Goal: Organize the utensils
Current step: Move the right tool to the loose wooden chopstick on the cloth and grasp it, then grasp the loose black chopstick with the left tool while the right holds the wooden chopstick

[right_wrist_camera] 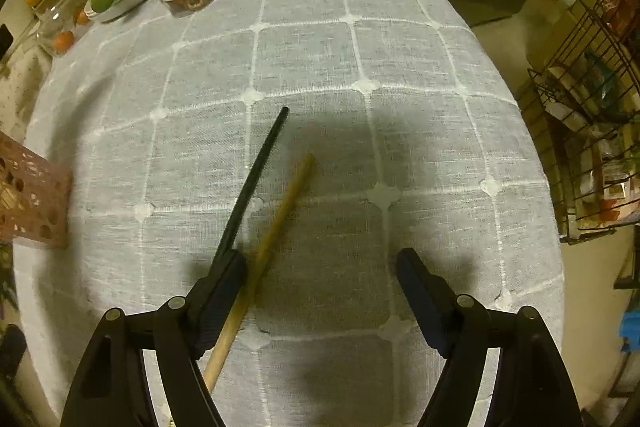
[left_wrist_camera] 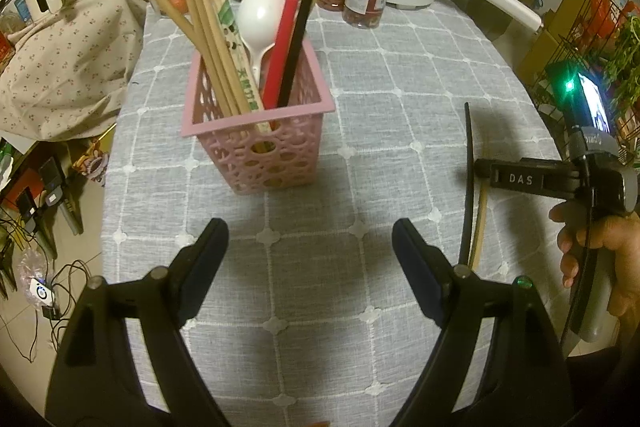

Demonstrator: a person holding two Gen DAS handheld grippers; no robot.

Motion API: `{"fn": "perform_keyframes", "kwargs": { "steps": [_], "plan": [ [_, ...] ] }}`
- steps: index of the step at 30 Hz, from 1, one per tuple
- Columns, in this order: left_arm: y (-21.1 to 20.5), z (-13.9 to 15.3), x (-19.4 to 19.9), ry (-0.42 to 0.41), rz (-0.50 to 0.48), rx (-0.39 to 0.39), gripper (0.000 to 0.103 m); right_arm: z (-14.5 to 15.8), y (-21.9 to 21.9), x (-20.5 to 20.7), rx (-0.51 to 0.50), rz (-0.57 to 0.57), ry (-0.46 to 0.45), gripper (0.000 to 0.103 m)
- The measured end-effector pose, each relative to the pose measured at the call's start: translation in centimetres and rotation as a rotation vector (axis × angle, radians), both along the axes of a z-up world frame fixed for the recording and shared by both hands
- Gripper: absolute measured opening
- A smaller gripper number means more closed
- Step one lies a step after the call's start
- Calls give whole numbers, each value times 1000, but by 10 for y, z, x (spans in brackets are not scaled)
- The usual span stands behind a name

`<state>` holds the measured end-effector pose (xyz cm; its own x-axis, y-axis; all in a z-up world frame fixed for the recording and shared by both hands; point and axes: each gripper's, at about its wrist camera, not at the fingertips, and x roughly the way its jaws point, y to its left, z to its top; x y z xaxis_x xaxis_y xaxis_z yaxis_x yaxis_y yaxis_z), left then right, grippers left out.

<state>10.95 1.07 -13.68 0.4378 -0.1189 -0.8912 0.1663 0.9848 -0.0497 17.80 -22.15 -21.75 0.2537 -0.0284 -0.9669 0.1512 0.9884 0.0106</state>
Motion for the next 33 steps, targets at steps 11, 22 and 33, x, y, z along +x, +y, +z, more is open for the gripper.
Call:
{"fn": "perform_keyframes", "kwargs": {
  "steps": [11, 22, 33],
  "plan": [
    [1, 0, -1, 6, -5, -1, 84, 10, 17, -1, 33, 99, -24, 12],
    [-34, 1, -7, 15, -112, -22, 84, 29, -20, -17, 134, 76, -69, 6],
    [-125, -22, 44, 114, -270, -26, 45, 47, -71, -34, 232, 14, -114, 6]
  ]
}}
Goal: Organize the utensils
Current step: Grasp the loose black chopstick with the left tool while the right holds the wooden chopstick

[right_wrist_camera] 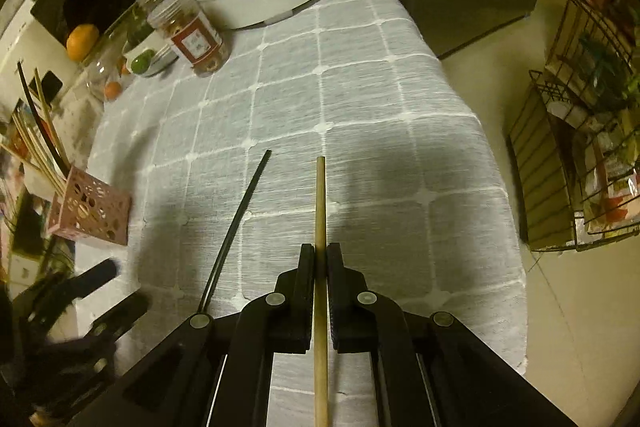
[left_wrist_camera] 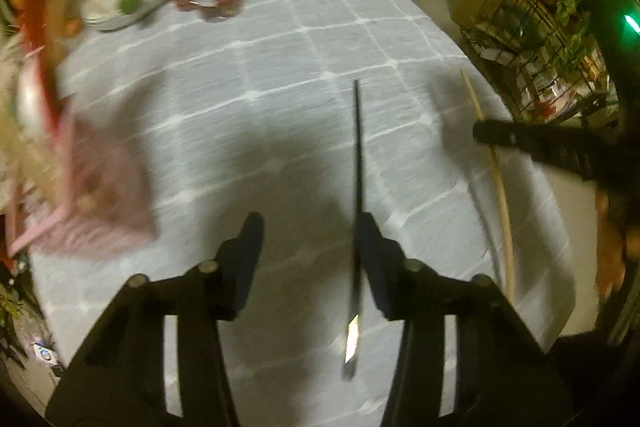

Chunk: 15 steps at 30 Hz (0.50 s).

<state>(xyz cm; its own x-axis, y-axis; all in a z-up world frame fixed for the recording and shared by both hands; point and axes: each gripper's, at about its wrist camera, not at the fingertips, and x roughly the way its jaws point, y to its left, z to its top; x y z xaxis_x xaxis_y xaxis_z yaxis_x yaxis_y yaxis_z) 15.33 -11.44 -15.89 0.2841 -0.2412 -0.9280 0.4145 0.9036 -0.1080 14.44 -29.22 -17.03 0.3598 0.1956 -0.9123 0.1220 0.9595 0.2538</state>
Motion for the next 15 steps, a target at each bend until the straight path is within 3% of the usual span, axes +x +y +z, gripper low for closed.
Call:
{"fn": "perform_keyframes", "kwargs": {
  "steps": [7, 15],
  "plan": [
    [-31, -17, 37, 85, 53, -60, 34, 0, -6, -2, 4, 11, 0, 6],
    [-56, -36, 47, 107, 61, 0, 31, 2, -7, -1, 21, 13, -5, 6]
  ]
}}
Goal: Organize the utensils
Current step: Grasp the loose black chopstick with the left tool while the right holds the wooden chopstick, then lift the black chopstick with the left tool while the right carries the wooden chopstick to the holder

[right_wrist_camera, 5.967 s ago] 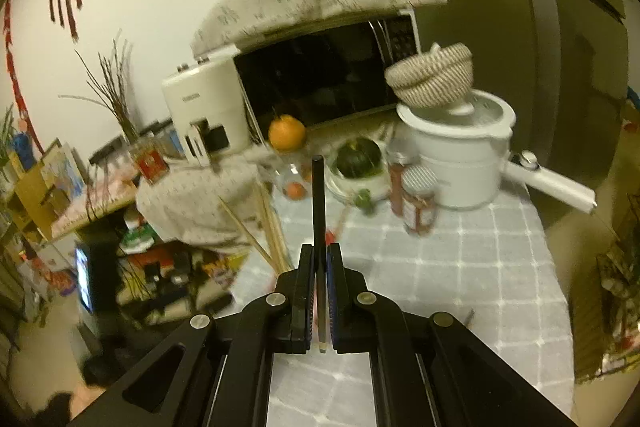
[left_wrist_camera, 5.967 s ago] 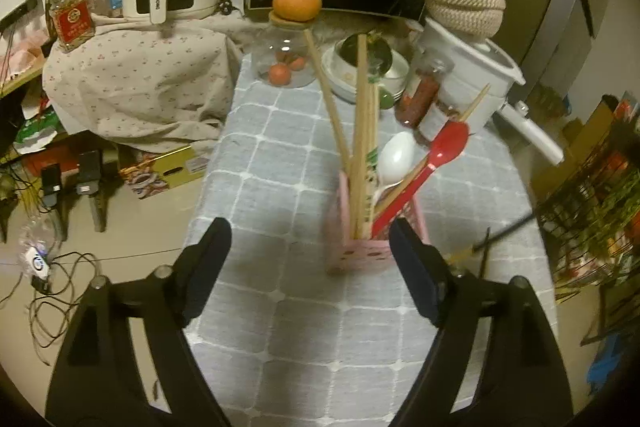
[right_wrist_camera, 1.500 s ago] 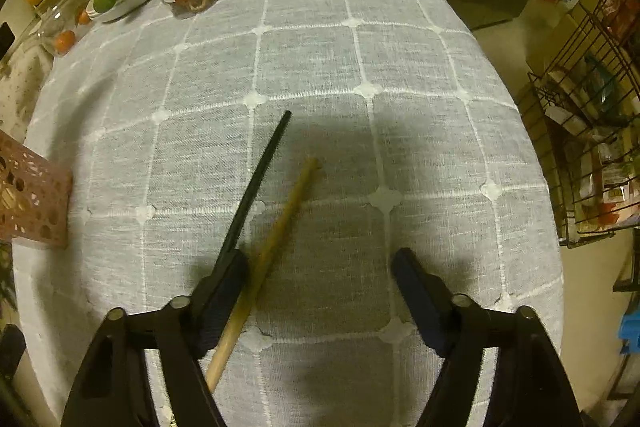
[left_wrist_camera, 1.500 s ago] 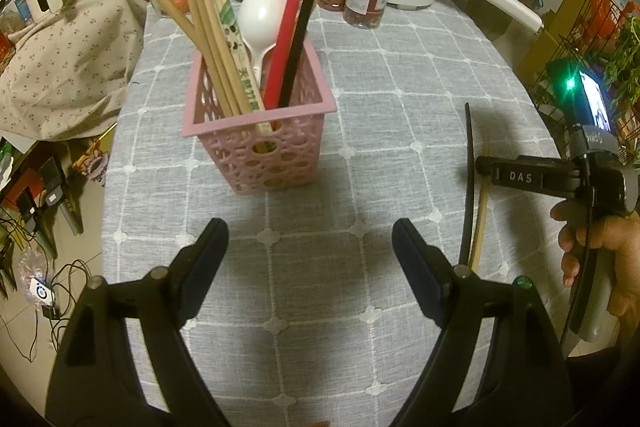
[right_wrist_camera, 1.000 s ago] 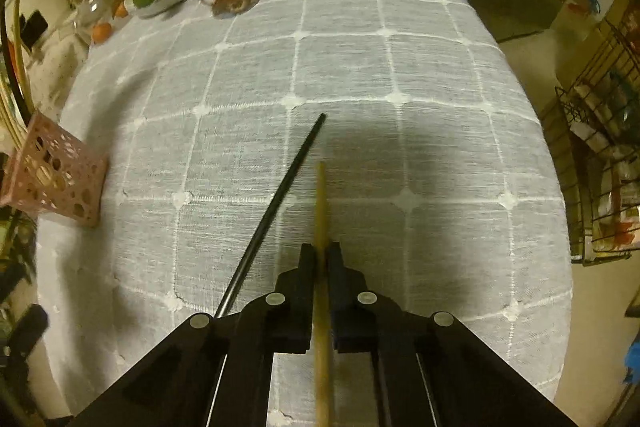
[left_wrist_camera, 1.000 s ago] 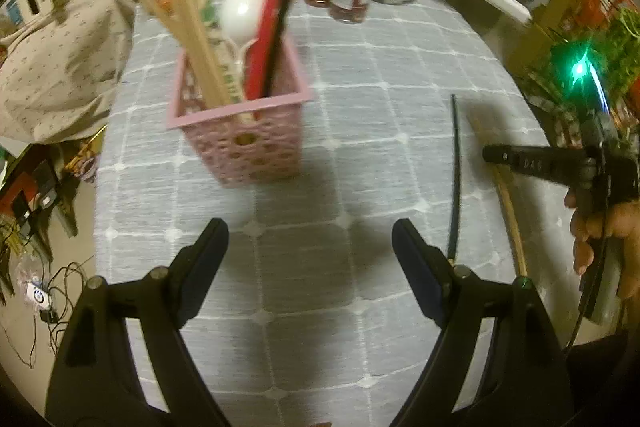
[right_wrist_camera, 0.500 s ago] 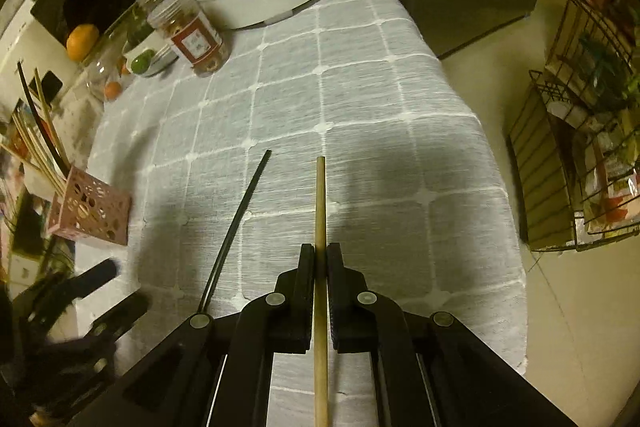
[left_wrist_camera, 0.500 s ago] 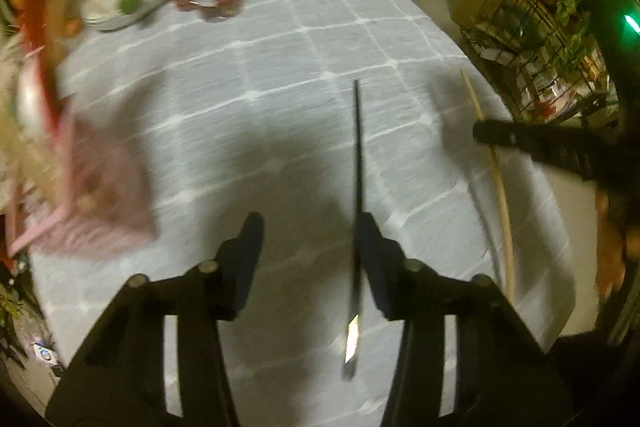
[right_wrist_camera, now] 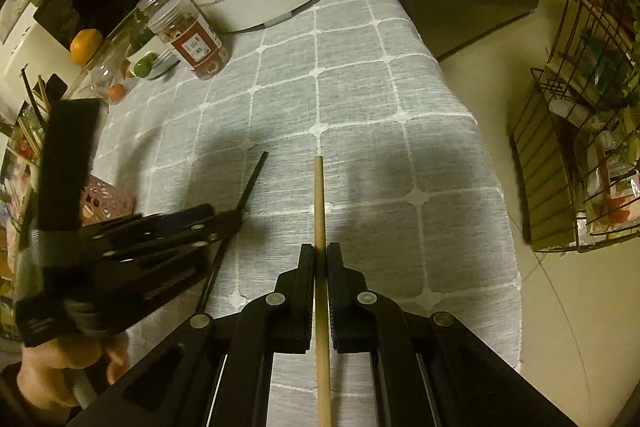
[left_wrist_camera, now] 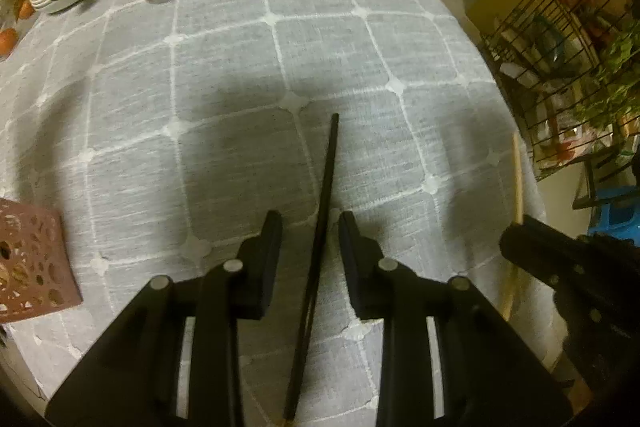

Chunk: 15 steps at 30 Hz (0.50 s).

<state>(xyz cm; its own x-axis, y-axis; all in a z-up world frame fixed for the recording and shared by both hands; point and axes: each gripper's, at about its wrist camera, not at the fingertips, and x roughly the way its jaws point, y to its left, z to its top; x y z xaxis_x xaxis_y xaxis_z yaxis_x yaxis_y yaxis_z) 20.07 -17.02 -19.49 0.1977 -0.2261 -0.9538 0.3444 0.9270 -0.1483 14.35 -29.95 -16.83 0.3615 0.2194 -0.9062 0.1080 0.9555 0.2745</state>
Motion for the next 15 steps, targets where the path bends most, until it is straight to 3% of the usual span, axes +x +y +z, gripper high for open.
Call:
{"fn": "perform_keyframes", "kwargs": {
  "steps": [3, 6, 7, 15],
  "plan": [
    [-8, 0, -3, -11, -23, 41, 30, 1, 1, 0, 4, -1, -2, 6],
    [-9, 1, -5, -13, -32, 62, 18, 0, 2, 1, 11, -4, 0, 6],
    [-8, 2, -5, -3, -31, 49, 7, 0, 2, 1, 14, -5, -1, 6],
    [34, 30, -33, -45, -28, -9, 6, 19, 10, -9, 36, -5, -54, 6]
  ]
}}
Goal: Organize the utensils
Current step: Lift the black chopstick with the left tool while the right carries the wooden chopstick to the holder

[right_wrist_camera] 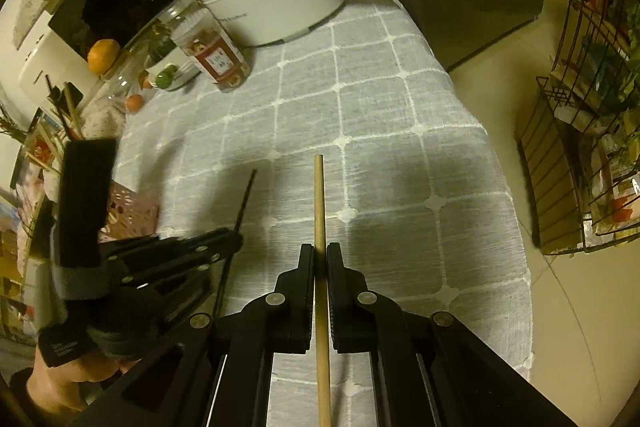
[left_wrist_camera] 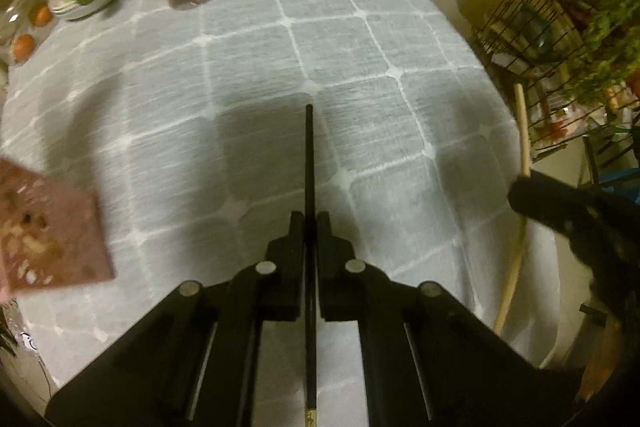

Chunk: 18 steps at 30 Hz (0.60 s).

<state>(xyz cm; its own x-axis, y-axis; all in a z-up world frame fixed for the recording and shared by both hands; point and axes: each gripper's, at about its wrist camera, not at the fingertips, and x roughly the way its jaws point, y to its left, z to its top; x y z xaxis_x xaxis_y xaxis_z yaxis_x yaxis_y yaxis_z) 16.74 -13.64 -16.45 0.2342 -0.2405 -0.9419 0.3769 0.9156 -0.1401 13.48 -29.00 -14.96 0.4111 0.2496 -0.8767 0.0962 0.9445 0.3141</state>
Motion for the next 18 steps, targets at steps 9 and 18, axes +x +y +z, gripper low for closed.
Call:
{"fn": "perform_keyframes", "kwargs": {
  "steps": [9, 18],
  "plan": [
    [70, 56, -52, -154, 28, -119, 6, 33, 37, -19, -50, 65, -109, 6],
    [122, 87, -88, -310, 104, -161, 6, 60, 85, -38, -88, 158, -222, 6]
  ]
}}
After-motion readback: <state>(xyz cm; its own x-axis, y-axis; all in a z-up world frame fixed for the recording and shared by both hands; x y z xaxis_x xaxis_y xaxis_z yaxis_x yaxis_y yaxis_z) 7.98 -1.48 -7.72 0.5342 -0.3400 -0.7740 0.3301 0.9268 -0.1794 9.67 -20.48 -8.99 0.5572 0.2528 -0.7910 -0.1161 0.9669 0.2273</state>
